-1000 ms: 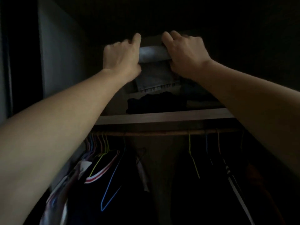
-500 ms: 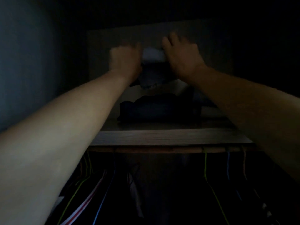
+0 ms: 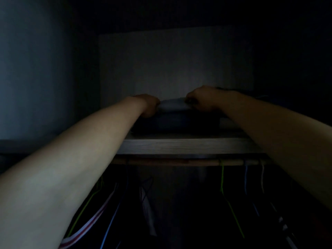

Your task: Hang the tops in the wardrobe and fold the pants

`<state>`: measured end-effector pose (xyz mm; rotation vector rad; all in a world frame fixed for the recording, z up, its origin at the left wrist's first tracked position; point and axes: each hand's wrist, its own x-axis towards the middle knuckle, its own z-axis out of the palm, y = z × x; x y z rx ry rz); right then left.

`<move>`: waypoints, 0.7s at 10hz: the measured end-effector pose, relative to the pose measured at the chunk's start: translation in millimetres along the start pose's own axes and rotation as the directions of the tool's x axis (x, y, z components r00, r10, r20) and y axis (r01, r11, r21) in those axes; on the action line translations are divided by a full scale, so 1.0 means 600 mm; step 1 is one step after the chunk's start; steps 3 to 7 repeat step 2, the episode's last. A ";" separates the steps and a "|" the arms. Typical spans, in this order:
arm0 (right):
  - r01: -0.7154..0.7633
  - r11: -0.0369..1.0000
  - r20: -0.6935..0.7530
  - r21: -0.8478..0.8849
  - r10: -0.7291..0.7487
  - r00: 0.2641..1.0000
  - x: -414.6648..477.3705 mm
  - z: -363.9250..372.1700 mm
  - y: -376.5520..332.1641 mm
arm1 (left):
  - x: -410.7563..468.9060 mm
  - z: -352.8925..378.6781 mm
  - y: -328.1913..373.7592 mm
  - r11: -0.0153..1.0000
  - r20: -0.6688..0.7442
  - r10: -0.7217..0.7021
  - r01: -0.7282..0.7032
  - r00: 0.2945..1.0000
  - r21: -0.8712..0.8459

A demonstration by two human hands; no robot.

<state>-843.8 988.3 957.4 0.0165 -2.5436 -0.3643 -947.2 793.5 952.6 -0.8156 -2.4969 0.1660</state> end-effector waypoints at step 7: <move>-0.018 0.993 -0.119 0.119 0.032 0.992 -0.056 -0.006 0.000 | -0.044 -0.003 0.035 0.994 -0.146 -0.105 0.101 0.984 -0.035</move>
